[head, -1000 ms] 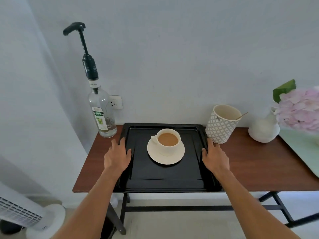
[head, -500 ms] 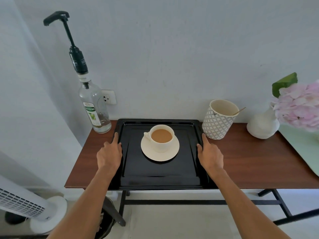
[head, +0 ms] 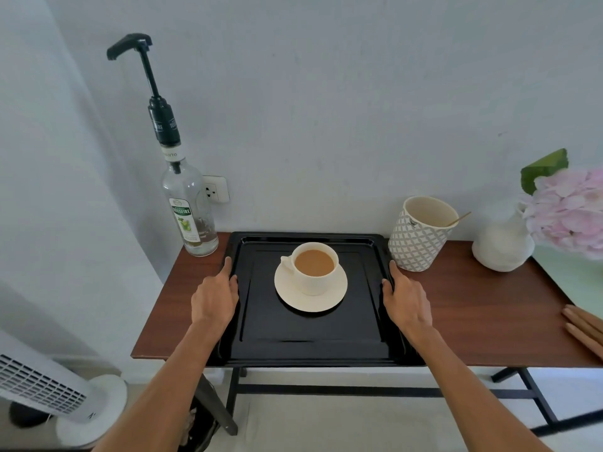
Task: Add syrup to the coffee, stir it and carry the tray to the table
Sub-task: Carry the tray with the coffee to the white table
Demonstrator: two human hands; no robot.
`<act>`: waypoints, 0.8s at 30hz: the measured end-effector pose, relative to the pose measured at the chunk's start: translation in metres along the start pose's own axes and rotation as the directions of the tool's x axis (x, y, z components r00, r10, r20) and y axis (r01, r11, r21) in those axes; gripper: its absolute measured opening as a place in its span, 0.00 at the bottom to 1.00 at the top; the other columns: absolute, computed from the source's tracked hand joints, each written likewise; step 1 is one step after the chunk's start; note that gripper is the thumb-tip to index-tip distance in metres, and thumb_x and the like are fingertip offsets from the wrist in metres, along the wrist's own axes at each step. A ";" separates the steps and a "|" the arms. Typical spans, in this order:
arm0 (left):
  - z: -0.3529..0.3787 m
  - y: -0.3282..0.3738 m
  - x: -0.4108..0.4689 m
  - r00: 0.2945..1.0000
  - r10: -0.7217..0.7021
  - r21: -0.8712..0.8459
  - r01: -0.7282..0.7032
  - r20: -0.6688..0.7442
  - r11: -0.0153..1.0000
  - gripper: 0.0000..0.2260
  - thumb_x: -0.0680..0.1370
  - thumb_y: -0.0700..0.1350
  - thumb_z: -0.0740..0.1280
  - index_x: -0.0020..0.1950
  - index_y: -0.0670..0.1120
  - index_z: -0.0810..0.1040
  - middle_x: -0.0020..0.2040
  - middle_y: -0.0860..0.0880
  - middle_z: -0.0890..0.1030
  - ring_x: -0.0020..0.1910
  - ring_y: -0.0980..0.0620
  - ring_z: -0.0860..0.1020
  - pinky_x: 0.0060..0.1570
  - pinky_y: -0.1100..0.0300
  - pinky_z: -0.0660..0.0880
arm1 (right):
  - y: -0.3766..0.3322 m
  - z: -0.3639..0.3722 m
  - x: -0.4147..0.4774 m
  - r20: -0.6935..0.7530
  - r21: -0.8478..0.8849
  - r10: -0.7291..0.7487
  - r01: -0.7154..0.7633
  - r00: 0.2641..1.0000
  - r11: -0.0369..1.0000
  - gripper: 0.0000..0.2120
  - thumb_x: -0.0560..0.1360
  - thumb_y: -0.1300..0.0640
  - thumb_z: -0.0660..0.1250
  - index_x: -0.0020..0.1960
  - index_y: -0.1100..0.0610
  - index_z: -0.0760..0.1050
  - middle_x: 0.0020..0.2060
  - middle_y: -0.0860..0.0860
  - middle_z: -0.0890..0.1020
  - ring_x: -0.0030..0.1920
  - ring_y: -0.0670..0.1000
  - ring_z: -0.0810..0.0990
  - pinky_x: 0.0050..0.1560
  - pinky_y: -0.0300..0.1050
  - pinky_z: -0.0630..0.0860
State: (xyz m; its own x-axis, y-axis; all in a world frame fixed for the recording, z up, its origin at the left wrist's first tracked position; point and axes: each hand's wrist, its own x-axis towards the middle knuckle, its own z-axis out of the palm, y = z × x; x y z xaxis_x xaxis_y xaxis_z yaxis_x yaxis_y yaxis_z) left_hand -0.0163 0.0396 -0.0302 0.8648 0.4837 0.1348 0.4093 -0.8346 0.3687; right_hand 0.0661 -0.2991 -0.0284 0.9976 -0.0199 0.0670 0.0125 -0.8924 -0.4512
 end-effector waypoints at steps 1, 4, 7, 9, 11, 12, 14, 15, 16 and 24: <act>-0.001 0.000 -0.001 1.000 -0.002 -0.009 0.002 0.001 1.000 0.22 0.84 0.48 0.57 0.79 0.49 0.64 0.44 0.38 0.83 0.44 0.36 0.82 0.41 0.47 0.75 | 0.000 -0.001 -0.001 -0.007 0.000 0.002 -0.002 1.000 1.000 0.25 0.85 0.55 0.59 0.81 0.55 0.62 0.49 0.61 0.84 0.51 0.63 0.82 0.45 0.54 0.75; -0.004 0.000 -0.006 1.000 0.004 -0.039 -0.004 0.000 0.999 0.22 0.84 0.48 0.58 0.79 0.48 0.64 0.43 0.38 0.83 0.44 0.36 0.82 0.42 0.46 0.76 | 0.000 -0.003 -0.004 -0.024 -0.003 -0.004 0.004 1.000 1.000 0.24 0.85 0.55 0.60 0.80 0.56 0.63 0.49 0.60 0.84 0.51 0.62 0.82 0.43 0.52 0.73; -0.008 -0.002 -0.011 1.000 0.017 -0.072 -0.018 -0.016 0.997 0.22 0.84 0.47 0.58 0.78 0.48 0.65 0.42 0.39 0.83 0.42 0.37 0.82 0.40 0.47 0.76 | -0.001 -0.008 -0.010 -0.039 0.002 -0.007 0.007 0.999 1.000 0.24 0.84 0.55 0.61 0.80 0.55 0.64 0.49 0.60 0.85 0.51 0.63 0.83 0.43 0.53 0.75; -0.012 -0.003 -0.013 0.999 0.022 -0.090 -0.025 -0.028 0.996 0.22 0.84 0.47 0.59 0.78 0.48 0.66 0.41 0.39 0.83 0.42 0.37 0.82 0.40 0.47 0.75 | -0.003 -0.012 -0.014 -0.045 0.003 -0.015 0.015 0.999 1.000 0.24 0.84 0.55 0.61 0.80 0.56 0.64 0.49 0.61 0.85 0.52 0.63 0.83 0.45 0.55 0.78; -0.017 -0.005 -0.015 0.999 0.025 -0.104 -0.028 -0.034 0.994 0.22 0.84 0.47 0.59 0.78 0.48 0.66 0.42 0.39 0.83 0.43 0.36 0.82 0.41 0.46 0.76 | -0.006 -0.015 -0.020 -0.053 0.000 -0.020 0.020 0.998 1.000 0.24 0.84 0.55 0.61 0.79 0.56 0.64 0.50 0.61 0.85 0.52 0.63 0.83 0.47 0.56 0.79; -0.020 -0.006 -0.016 0.999 0.029 -0.110 -0.033 -0.037 0.993 0.22 0.83 0.47 0.59 0.78 0.48 0.66 0.43 0.38 0.83 0.44 0.36 0.82 0.41 0.46 0.76 | -0.008 -0.018 -0.022 -0.058 -0.002 -0.023 0.023 0.998 1.000 0.24 0.84 0.55 0.61 0.79 0.56 0.64 0.49 0.61 0.85 0.52 0.63 0.83 0.47 0.57 0.79; -0.025 -0.010 -0.019 0.998 0.039 -0.116 -0.044 -0.044 0.992 0.22 0.83 0.47 0.59 0.78 0.47 0.66 0.45 0.38 0.84 0.45 0.36 0.82 0.43 0.45 0.77 | -0.010 -0.021 -0.027 -0.064 -0.008 -0.030 0.029 0.997 1.000 0.24 0.84 0.55 0.61 0.79 0.56 0.64 0.48 0.61 0.85 0.52 0.63 0.83 0.47 0.57 0.79; -0.027 -0.012 -0.020 0.998 0.041 -0.117 -0.047 -0.048 0.992 0.22 0.83 0.47 0.59 0.78 0.47 0.66 0.45 0.37 0.84 0.46 0.35 0.82 0.44 0.44 0.77 | -0.011 -0.022 -0.030 -0.066 -0.011 -0.033 0.032 0.997 0.999 0.24 0.84 0.56 0.62 0.80 0.56 0.64 0.48 0.61 0.85 0.51 0.63 0.83 0.46 0.56 0.79; -0.029 -0.014 -0.022 0.998 0.041 -0.118 -0.047 -0.050 0.992 0.22 0.83 0.47 0.59 0.78 0.47 0.66 0.46 0.37 0.84 0.47 0.35 0.81 0.44 0.44 0.76 | -0.014 -0.023 -0.032 -0.068 -0.012 -0.035 0.034 0.997 0.999 0.24 0.84 0.56 0.62 0.80 0.56 0.64 0.47 0.61 0.85 0.51 0.63 0.83 0.45 0.55 0.78; -0.051 -0.038 -0.047 0.996 0.036 -0.114 -0.045 -0.078 0.992 0.22 0.83 0.47 0.59 0.78 0.47 0.65 0.48 0.36 0.84 0.48 0.34 0.81 0.47 0.43 0.77 | -0.031 -0.028 -0.058 -0.068 -0.003 -0.084 0.084 0.994 0.997 0.25 0.84 0.56 0.61 0.81 0.57 0.63 0.47 0.61 0.85 0.51 0.64 0.82 0.46 0.55 0.77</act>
State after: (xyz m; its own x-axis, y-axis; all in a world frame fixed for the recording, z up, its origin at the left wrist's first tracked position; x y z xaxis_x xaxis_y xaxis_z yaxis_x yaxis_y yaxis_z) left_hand -0.0874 0.0616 -0.0039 0.8536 0.4724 0.2198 0.3341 -0.8200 0.4648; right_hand 0.0059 -0.2829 0.0061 0.9861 0.0242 0.1645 0.0956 -0.8921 -0.4416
